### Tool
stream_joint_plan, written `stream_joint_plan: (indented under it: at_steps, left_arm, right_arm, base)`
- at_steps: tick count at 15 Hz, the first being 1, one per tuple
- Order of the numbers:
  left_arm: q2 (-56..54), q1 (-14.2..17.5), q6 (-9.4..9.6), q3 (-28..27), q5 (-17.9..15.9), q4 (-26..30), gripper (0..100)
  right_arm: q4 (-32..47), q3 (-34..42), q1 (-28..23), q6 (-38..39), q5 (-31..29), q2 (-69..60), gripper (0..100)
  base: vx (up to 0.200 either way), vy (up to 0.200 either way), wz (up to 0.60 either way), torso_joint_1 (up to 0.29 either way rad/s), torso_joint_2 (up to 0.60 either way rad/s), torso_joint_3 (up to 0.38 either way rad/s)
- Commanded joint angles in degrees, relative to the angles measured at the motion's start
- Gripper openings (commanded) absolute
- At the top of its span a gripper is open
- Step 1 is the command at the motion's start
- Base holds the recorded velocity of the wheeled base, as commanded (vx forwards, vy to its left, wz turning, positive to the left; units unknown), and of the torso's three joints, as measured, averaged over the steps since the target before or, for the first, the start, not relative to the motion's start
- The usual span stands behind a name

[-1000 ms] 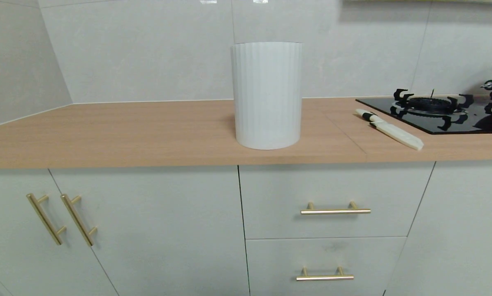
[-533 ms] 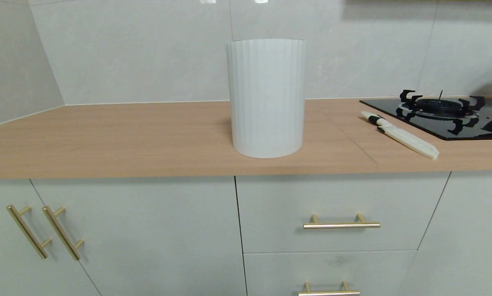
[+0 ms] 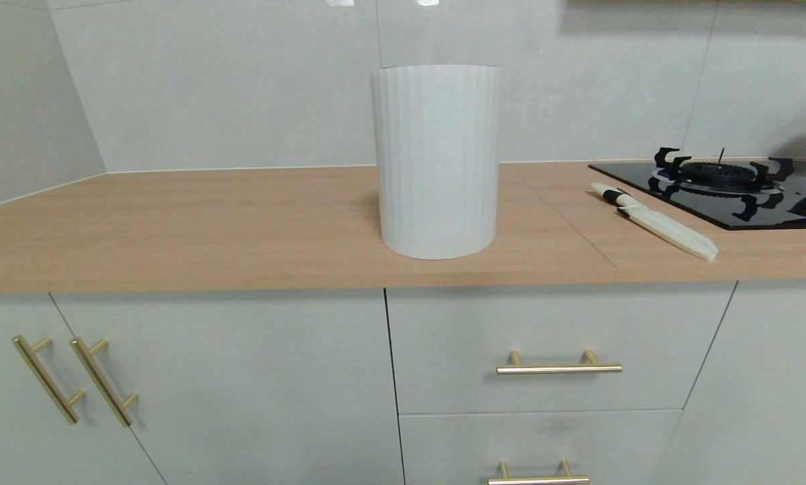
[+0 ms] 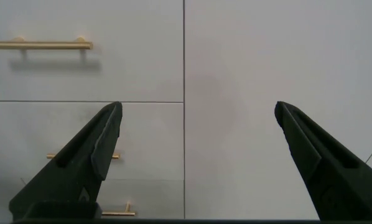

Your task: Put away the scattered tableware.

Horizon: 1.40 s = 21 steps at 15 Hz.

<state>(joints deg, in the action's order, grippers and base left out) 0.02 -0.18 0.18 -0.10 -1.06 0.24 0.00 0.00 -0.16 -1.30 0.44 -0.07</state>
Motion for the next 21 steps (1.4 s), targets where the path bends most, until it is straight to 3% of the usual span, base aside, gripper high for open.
stream_joint_plan:
  at_steps: [1,5,21]
  left_arm:
    - [0.0,0.0,-0.01,0.0,0.0,0.0,100]
    - [0.0,0.0,-0.01,0.0,0.0,0.0,100]
    - [0.0,0.0,-0.01,0.0,0.0,0.0,100]
  right_arm:
    - [0.0,0.0,0.0,0.0,0.1,0.1,100]
    - [0.0,0.0,0.0,-0.1,0.2,0.1,100]
    - [0.0,0.0,0.0,0.0,0.2,0.1,100]
  base:
    - [0.000,0.000,0.00,0.027,-0.08,-0.046]
    - [0.000,0.000,0.00,0.076,-0.25,-0.256]
    - [0.000,0.000,0.00,0.189,-0.50,-0.285]
